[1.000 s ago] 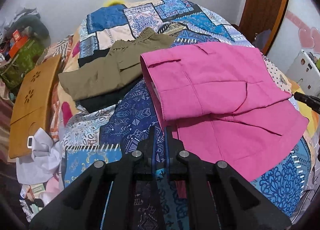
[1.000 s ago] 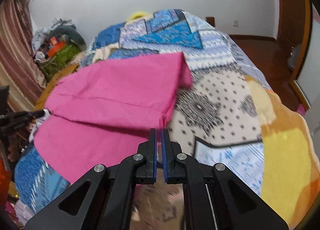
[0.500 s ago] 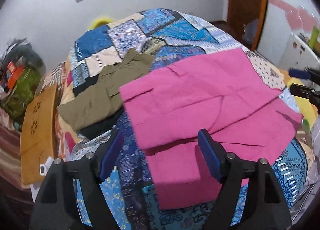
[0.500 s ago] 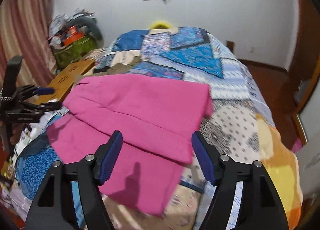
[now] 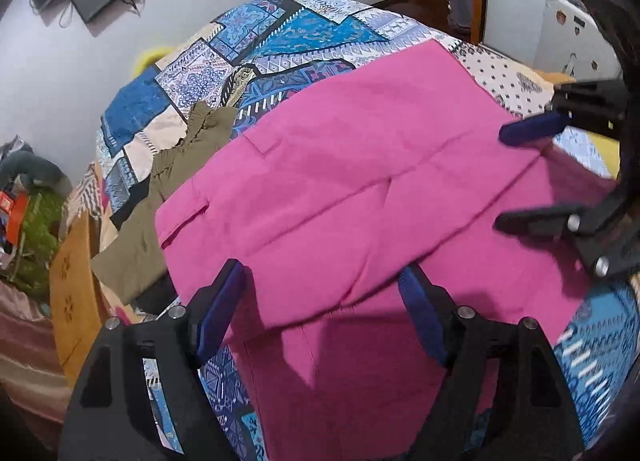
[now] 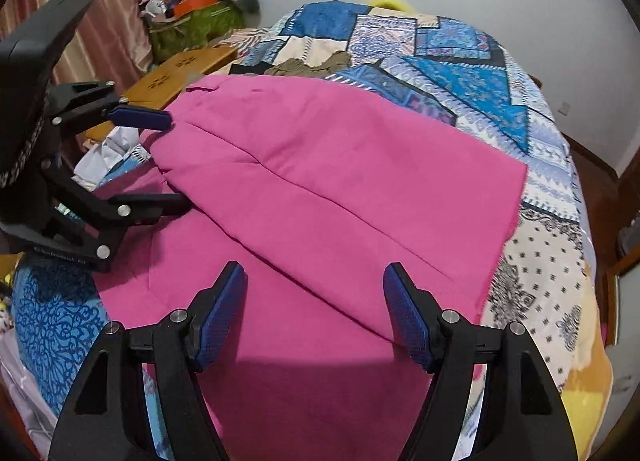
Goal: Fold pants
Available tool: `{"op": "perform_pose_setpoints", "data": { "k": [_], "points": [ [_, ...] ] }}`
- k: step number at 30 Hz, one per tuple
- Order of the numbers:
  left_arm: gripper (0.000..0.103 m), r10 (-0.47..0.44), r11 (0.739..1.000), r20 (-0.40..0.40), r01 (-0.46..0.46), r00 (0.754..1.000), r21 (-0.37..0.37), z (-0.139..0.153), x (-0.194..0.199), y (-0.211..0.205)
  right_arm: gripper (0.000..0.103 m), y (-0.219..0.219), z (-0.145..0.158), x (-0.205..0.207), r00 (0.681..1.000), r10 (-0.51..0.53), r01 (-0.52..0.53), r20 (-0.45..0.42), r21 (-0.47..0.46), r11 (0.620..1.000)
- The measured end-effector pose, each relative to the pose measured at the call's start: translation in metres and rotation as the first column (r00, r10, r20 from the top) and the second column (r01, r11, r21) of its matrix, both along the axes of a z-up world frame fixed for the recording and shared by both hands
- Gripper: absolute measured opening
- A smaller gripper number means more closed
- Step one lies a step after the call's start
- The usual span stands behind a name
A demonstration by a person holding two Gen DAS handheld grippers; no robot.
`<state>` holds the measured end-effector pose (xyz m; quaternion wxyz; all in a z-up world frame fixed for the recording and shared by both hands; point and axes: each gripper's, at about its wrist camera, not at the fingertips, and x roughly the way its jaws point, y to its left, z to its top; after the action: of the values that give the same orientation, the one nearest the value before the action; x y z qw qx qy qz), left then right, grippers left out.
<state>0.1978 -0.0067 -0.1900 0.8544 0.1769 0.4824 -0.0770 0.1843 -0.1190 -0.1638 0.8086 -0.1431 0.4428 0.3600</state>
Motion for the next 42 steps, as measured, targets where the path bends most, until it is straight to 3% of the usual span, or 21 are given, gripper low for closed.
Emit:
{"op": "perform_pose_setpoints", "data": {
  "k": [7, 10, 12, 15, 16, 20, 21, 30, 36, 42],
  "points": [
    [0.078, 0.018, 0.999, 0.033, -0.016, 0.999, -0.047, 0.018, 0.013, 0.004, 0.066, 0.015, -0.001, 0.012, 0.999, 0.035, -0.035, -0.007, -0.004, 0.999],
    [0.078, 0.027, 0.996, 0.015, -0.025, 1.000, -0.080, 0.020, 0.016, 0.006, 0.040, 0.022, 0.003, 0.014, 0.998, 0.057, -0.057, 0.027, -0.007, 0.998],
    [0.077, 0.025, 0.995, -0.009, -0.026, 1.000, -0.098, 0.016, 0.016, 0.006, 0.015, 0.023, 0.005, 0.018, 0.998, 0.053, -0.053, 0.040, -0.003, 0.999],
    [0.069, 0.021, 0.993, -0.049, -0.027, 0.999, -0.115, 0.005, 0.014, 0.006, 0.007, 0.021, 0.014, 0.021, 0.998, 0.025, -0.027, 0.059, 0.045, 0.999],
    [0.064, 0.026, 0.994, -0.056, -0.032, 0.998, -0.108, 0.001, 0.013, 0.005, 0.006, 0.020, 0.018, 0.020, 0.997, 0.020, -0.024, 0.071, 0.065, 0.998],
    [0.027, 0.058, 0.994, -0.014, -0.059, 0.998, -0.088, 0.004, 0.007, 0.005, 0.005, 0.017, 0.030, 0.012, 0.995, 0.016, -0.027, 0.101, 0.107, 0.994],
    [0.023, 0.057, 0.994, -0.004, -0.057, 0.998, -0.098, 0.008, 0.005, 0.006, 0.005, 0.016, 0.032, 0.010, 0.994, 0.017, -0.029, 0.107, 0.110, 0.993],
    [0.013, 0.021, 0.994, 0.106, -0.010, 0.994, -0.107, 0.053, -0.029, 0.003, 0.004, 0.006, 0.057, -0.015, 0.987, 0.021, -0.046, 0.157, 0.156, 0.987],
    [0.013, 0.026, 0.989, 0.081, -0.014, 0.996, -0.147, 0.049, -0.051, 0.006, 0.004, 0.002, 0.063, -0.037, 0.987, 0.043, -0.068, 0.155, 0.159, 0.985],
    [0.013, 0.044, 0.985, 0.058, -0.034, 0.997, -0.171, 0.038, -0.072, 0.007, 0.004, 0.001, 0.050, -0.059, 0.990, 0.065, -0.082, 0.126, 0.137, 0.987]
  ]
}}
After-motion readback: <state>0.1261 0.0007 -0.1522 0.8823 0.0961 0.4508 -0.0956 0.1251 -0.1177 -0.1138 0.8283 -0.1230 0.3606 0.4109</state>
